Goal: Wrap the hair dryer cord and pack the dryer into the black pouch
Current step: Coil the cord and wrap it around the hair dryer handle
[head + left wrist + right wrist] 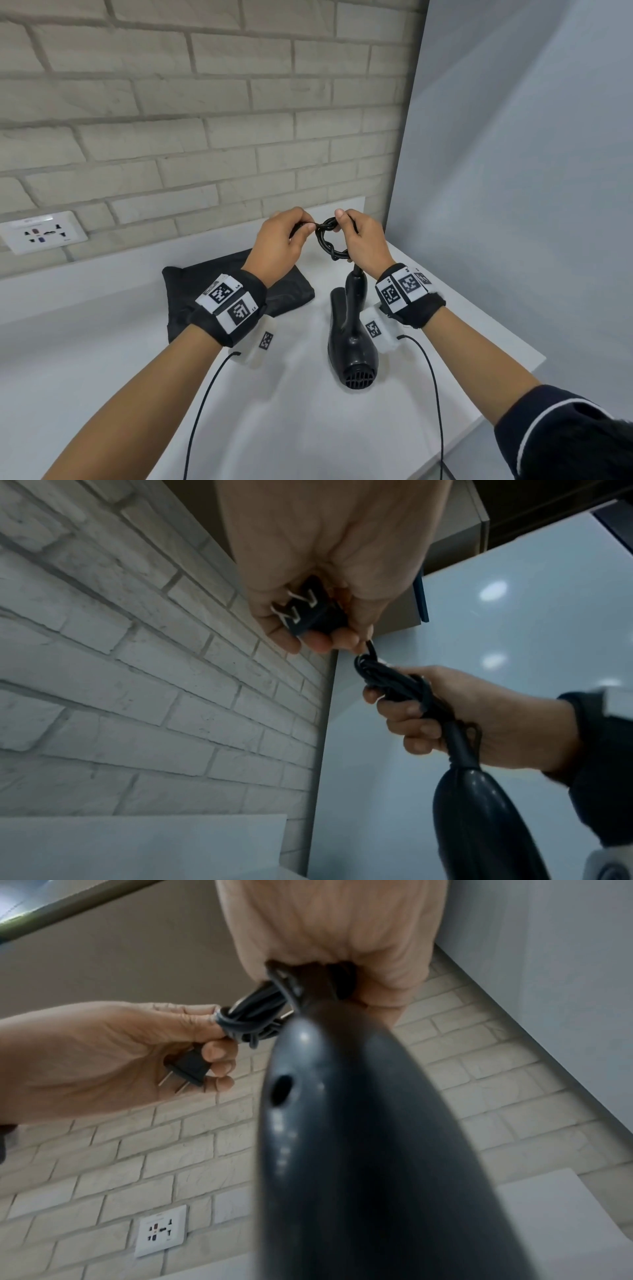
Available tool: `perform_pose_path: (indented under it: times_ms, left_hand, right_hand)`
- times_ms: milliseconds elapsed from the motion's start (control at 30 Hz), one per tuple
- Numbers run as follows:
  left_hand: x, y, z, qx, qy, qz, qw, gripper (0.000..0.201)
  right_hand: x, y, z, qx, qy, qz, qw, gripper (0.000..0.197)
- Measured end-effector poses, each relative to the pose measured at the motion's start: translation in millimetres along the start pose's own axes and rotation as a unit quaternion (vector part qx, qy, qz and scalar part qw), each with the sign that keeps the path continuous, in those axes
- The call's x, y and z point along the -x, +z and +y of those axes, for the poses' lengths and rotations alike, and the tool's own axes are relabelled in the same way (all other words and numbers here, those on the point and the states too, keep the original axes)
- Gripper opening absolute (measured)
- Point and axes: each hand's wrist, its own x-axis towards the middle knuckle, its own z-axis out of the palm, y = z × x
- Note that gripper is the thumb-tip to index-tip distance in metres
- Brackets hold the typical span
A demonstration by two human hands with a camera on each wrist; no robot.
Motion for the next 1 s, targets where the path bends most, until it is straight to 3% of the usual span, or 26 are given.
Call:
perform_pose_path:
  times_ms: [100,233,333,433,533,700,833,1000]
  left_hand:
    - [1.2,-0.7,-5.0,-0.037,0.019,0.027,0.999,0.015]
    - [0.9,-0.4,-10.9,-0.187,0.051,0.052,0.98,0.018]
    - [-2.3,5.3,-10.9,-0.189,-0.022,-0.001,0.982,0.022]
    - [-4.5,12.1,-12.1,-0.068,-0.1,0.023,0.992,0.018]
    - [-3.0,19.1,-10.3,0.072,-0.182,0.033,0.98,0.018]
    - [-1.8,27.2,3.0,0.273,-0.292,-0.009,0.916,0.023]
    - [2.2,34.0,6.0,0.325,-0.306,-0.006,0.895,0.016]
    - [1.3,33.8,4.8,0.422,-0.353,0.013,0.835,0.007]
  right_hand:
    - [-1.5,1.0,1.7,-0.01,0.006,0.005,1.0,0.036]
    - [-2.8,3.4,2.6,-0.01,0.022,0.019,1.0,0.037]
    - [-3.7,9.4,1.1,0.001,0.021,0.02,1.0,0.037]
    - [-5.3,15.8,0.7,-0.002,0.032,0.03,0.999,0.04]
    - [-5.9,18.6,1.0,-0.008,0.033,0.041,0.999,0.043]
    - [-6.8,16.8,3.0,0.005,0.022,0.062,0.998,0.044]
    - [-6.2,15.1,3.9,0.001,0.024,0.047,0.999,0.039]
    - [-2.5,10.9,1.3,0.009,0.029,0.005,1.0,0.029]
